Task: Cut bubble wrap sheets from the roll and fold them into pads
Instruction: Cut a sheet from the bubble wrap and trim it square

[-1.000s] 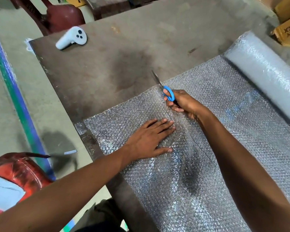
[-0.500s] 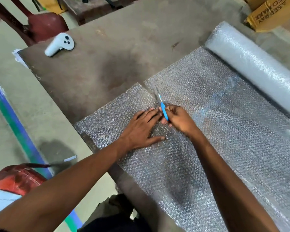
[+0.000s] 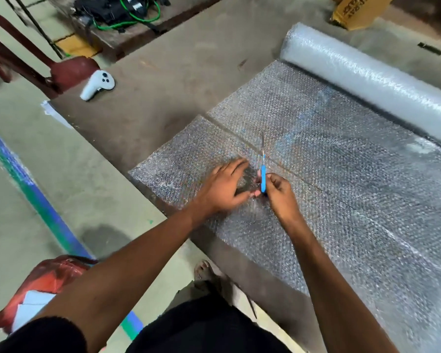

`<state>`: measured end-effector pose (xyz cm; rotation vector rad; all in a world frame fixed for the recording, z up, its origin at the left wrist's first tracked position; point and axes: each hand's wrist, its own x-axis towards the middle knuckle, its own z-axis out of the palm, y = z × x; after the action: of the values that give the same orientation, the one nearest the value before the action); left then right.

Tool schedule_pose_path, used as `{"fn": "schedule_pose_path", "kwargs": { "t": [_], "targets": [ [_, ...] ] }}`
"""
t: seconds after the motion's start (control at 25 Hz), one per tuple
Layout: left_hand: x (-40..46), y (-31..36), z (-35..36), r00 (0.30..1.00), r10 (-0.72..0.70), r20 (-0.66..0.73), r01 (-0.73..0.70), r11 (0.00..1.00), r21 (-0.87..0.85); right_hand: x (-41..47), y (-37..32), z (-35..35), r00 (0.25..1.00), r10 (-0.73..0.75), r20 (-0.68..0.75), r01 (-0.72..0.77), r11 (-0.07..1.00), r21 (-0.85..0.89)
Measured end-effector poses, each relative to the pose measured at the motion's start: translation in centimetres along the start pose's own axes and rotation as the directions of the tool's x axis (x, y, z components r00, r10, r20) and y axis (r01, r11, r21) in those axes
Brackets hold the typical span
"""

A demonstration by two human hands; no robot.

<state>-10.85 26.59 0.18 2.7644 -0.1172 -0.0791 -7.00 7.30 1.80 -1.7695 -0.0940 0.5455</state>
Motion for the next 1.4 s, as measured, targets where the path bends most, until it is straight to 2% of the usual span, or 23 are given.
{"fn": "schedule_pose_path", "kwargs": {
  "t": [0.16, 0.24, 0.32, 0.44, 0.64, 0.84, 0.92, 1.0, 1.24, 1.32, 1.4],
  "targets": [
    [-3.7, 5.9, 2.2, 0.991, 0.083, -0.102, -0.092, 0.992, -0.087, -4.9, 2.0, -2.4, 0.998, 0.038, -0.054, -0.032, 0.994, 0.103],
    [-5.6, 9.5, 3.6, 0.985, 0.137, -0.109, -0.147, 0.985, -0.092, -7.9, 3.8, -3.9, 0.994, 0.047, -0.098, -0.04, 0.997, 0.073],
    [-6.9, 13.0, 5.1, 0.982, 0.169, -0.085, -0.177, 0.979, -0.105, -10.6, 6.6, -5.7, 0.991, 0.047, -0.129, -0.043, 0.999, 0.028],
    [-8.5, 17.9, 7.2, 0.975, 0.218, -0.041, -0.222, 0.967, -0.125, -14.8, 10.0, -8.2, 0.979, 0.079, -0.186, -0.059, 0.992, 0.113],
    [-10.2, 24.0, 9.2, 0.951, 0.309, 0.025, -0.302, 0.941, -0.151, -20.3, 13.1, -12.2, 0.945, 0.127, -0.302, -0.08, 0.983, 0.163],
    [-11.8, 28.9, 11.3, 0.932, 0.351, 0.091, -0.313, 0.906, -0.284, -25.1, 16.0, -14.7, 0.866, 0.125, -0.484, -0.068, 0.989, 0.134],
    [-12.2, 30.9, 12.4, 0.922, 0.371, 0.11, -0.322, 0.893, -0.315, -27.0, 16.9, -15.9, 0.839, 0.167, -0.518, -0.119, 0.985, 0.124],
    [-12.5, 32.5, 13.6, 0.905, 0.402, 0.14, -0.34, 0.881, -0.33, -28.7, 17.4, -16.9, 0.811, 0.22, -0.543, -0.165, 0.975, 0.149],
    [-12.6, 34.1, 16.2, 0.87, 0.456, 0.188, -0.37, 0.855, -0.363, -34.1, 17.2, -17.4, 0.742, 0.423, -0.521, -0.221, 0.887, 0.406],
    [-12.3, 34.4, 16.4, 0.859, 0.475, 0.193, -0.402, 0.858, -0.319, -36.4, 16.9, -16.5, 0.74, 0.459, -0.492, -0.235, 0.861, 0.45],
    [-12.2, 35.1, 16.3, 0.844, 0.492, 0.215, -0.435, 0.861, -0.262, -38.3, 16.9, -15.8, 0.77, 0.452, -0.45, -0.24, 0.859, 0.452]
  ]
}}
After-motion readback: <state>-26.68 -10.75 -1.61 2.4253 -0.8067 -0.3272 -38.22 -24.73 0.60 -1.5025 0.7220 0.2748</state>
